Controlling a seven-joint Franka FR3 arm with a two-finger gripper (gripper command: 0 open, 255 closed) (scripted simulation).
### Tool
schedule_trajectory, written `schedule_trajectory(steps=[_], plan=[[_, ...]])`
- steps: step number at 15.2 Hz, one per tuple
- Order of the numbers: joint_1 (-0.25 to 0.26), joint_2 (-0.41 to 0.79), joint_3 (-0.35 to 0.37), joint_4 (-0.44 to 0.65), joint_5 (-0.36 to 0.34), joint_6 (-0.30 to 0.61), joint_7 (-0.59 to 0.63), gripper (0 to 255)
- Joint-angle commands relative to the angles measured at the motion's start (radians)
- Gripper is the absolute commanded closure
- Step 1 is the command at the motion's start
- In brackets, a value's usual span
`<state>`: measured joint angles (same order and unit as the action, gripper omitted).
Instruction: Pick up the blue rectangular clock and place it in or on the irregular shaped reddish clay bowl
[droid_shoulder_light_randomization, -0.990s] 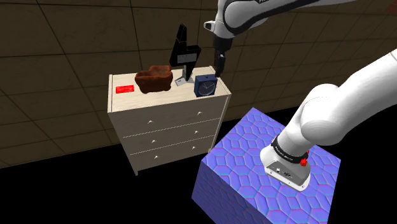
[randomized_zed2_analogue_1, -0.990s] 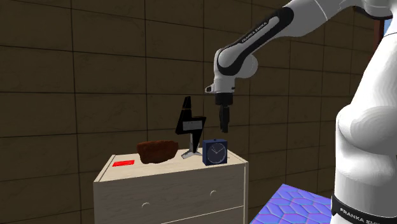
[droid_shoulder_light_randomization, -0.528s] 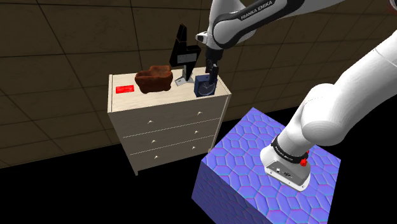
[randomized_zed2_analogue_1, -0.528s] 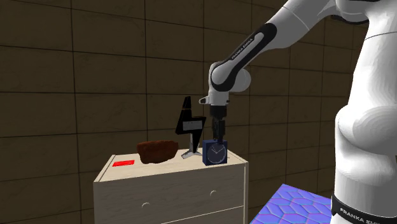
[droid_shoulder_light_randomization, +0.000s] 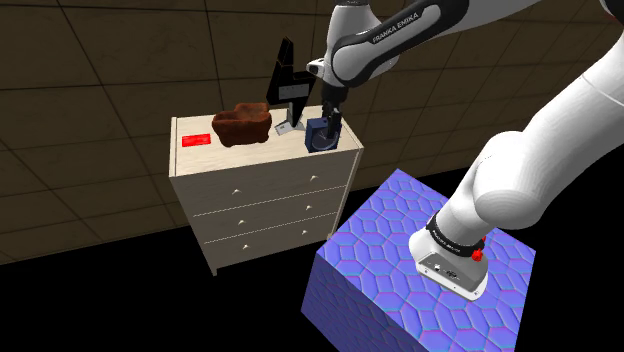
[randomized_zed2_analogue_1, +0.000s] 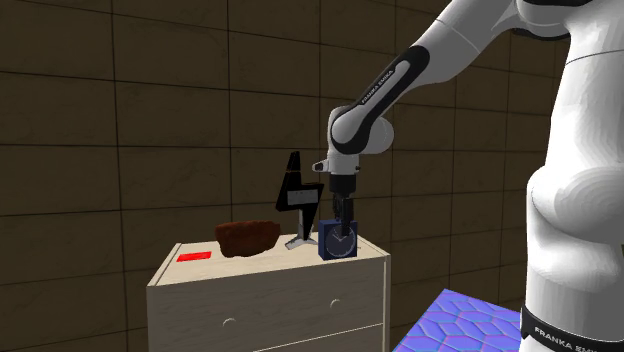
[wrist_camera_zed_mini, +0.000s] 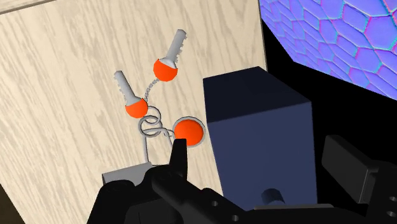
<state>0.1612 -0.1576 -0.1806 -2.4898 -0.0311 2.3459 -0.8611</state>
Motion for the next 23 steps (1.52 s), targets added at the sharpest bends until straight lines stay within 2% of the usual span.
schedule_trajectory(steps=[1,3,4,13,23], plan=[[0.0,0.0,0.0,0.0,0.0,0.001,0.0,0],[0.0,0.0,0.0,0.0,0.0,0.001,0.0,0],[0.0,0.0,0.0,0.0,0.0,0.001,0.0,255],[0.0,0.0,0.0,0.0,0.0,0.001,0.0,255],[-0.002,-0.082,0.007,0.065,-0.012,-0.147,0.011,255]])
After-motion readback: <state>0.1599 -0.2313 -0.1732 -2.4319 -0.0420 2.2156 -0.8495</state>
